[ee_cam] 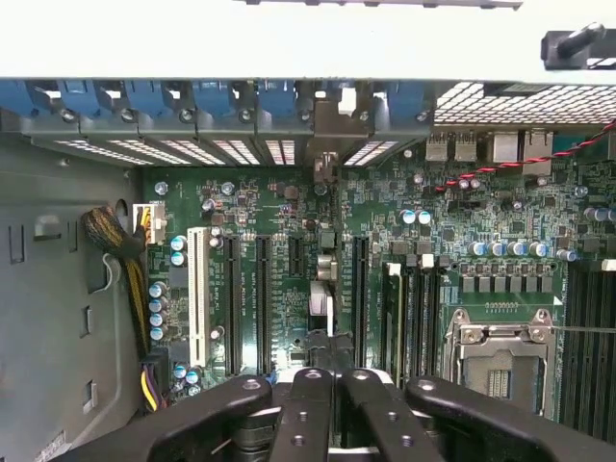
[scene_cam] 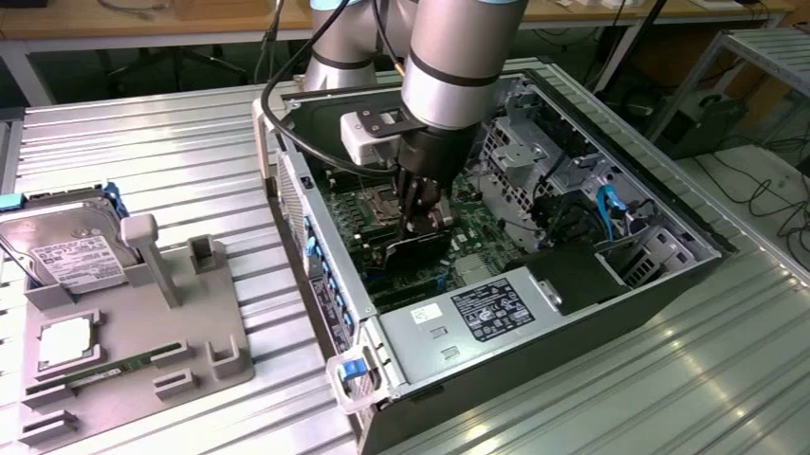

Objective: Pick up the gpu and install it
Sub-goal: 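Insert the gpu into the slot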

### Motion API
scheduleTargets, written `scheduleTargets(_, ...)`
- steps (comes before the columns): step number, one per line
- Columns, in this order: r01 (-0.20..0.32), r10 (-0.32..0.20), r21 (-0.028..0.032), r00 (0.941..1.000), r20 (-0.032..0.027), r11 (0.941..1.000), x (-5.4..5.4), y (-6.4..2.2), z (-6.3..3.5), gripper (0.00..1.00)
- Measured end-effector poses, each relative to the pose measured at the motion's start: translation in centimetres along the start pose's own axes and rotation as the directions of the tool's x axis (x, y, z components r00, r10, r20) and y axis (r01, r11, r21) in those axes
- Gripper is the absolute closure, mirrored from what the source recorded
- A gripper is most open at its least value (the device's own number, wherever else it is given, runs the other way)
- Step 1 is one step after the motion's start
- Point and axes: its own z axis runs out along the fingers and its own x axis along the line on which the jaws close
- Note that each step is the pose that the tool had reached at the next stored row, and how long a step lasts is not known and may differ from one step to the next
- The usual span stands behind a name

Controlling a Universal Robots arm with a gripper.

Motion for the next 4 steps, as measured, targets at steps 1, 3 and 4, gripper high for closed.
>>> scheduleTargets(1, 0.0, 0.0, 0.0, 1.0, 0.0, 1.0, 0.0, 0.0, 0.0, 0.89)
scheduleTargets(3, 0.0, 0.0, 0.0, 1.0, 0.0, 1.0, 0.0, 0.0, 0.0, 0.89)
scheduleTargets(4, 0.0, 0.0, 0.0, 1.0, 0.0, 1.0, 0.0, 0.0, 0.0, 0.89)
